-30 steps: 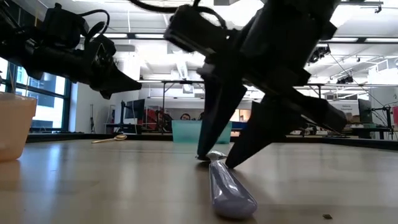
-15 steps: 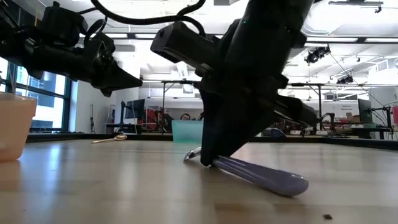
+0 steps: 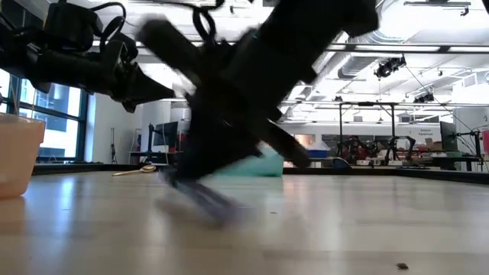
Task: Sort silverware by color (type)
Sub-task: Put the purple spoon into the orange bin, then put the gold spoon into the pink bin
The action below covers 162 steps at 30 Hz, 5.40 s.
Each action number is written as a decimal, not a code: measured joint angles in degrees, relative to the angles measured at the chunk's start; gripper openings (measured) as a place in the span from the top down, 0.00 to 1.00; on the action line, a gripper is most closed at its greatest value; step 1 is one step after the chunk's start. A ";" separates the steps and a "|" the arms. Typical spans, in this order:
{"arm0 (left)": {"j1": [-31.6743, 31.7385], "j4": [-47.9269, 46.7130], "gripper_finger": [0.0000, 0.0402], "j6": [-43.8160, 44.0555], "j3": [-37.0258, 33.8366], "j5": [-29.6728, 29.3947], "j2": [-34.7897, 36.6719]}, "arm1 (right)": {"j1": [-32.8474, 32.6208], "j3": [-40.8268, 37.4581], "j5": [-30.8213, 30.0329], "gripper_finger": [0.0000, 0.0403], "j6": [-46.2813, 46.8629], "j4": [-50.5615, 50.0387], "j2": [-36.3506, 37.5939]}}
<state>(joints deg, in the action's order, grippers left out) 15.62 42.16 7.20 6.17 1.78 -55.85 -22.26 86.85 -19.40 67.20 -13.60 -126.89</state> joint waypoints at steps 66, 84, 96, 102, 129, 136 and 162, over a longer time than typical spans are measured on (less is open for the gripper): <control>13.06 -27.32 1.00 9.96 3.82 -9.22 0.14 | 14.81 4.43 22.69 1.00 -49.09 33.53 -4.23; 24.22 -42.60 0.71 14.86 10.80 -21.41 -10.33 | 18.51 -32.88 11.10 1.00 -49.54 37.83 25.93; 26.18 -31.07 0.72 13.71 12.75 -22.98 -23.88 | 17.89 -39.43 8.85 1.00 -46.62 38.54 30.58; 25.97 -34.68 0.75 12.98 14.89 -20.73 -25.86 | 17.36 -39.43 8.84 1.00 -46.68 38.16 30.58; 12.09 -42.54 0.99 9.91 14.90 -7.20 -19.52 | 9.66 -41.89 0.95 1.00 -46.38 29.05 35.67; 3.37 -32.19 1.00 16.21 14.97 -2.42 -13.04 | 10.56 -51.85 2.19 1.00 -44.43 60.59 31.64; -16.16 4.87 1.00 14.26 15.15 -6.18 -12.23 | 18.63 -35.50 0.85 0.62 -51.57 66.64 28.59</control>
<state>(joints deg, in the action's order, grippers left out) -0.55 47.03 21.46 21.32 -4.39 -68.07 -3.63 51.35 -18.55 15.63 53.04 -98.30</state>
